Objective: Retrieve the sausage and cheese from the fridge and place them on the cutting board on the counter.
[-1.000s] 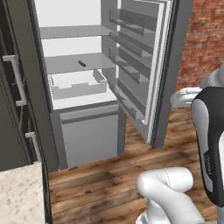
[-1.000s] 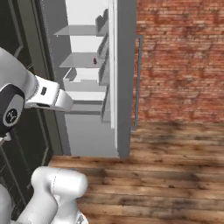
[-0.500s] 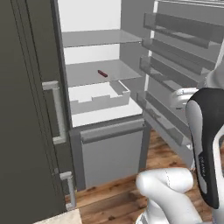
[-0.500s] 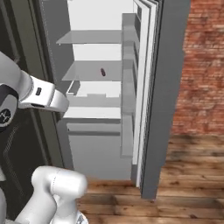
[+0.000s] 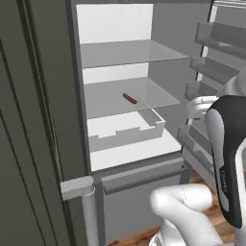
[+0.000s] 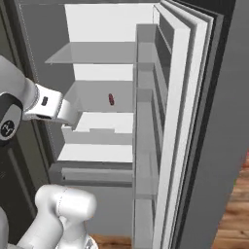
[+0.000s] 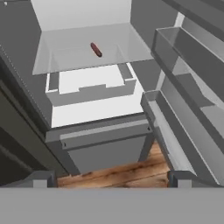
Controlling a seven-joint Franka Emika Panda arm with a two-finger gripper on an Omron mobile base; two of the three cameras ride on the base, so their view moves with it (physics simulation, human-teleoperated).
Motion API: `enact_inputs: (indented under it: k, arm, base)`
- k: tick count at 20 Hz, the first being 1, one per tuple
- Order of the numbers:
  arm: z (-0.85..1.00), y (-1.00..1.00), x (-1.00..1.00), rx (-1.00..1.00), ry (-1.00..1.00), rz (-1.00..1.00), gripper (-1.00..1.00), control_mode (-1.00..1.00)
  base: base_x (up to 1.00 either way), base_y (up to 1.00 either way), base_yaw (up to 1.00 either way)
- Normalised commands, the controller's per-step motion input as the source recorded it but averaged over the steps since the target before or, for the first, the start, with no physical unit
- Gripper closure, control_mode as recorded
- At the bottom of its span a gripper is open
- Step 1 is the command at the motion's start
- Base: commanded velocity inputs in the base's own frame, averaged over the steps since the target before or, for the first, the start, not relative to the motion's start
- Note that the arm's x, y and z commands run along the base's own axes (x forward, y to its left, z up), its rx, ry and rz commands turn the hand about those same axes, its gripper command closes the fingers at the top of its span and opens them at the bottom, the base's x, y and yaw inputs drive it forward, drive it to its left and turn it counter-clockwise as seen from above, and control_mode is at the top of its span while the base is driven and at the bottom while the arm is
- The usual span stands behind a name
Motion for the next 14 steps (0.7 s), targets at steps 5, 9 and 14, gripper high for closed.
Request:
enact_inputs:
  k: [5, 9, 14]
  arm:
    - [0.00, 0.00, 0.00, 0.00, 0.00, 0.00, -1.00, 1.00]
    - [0.00, 0.00, 0.00, 0.00, 0.00, 0.00, -1.00, 1.00]
    - [0.00, 0.00, 0.00, 0.00, 0.00, 0.00, -1.00, 1.00]
  base:
    - [0.64, 0.00, 0.00]
    - [0.48, 0.00, 0.00]
    - [0.41, 0.00, 0.00]
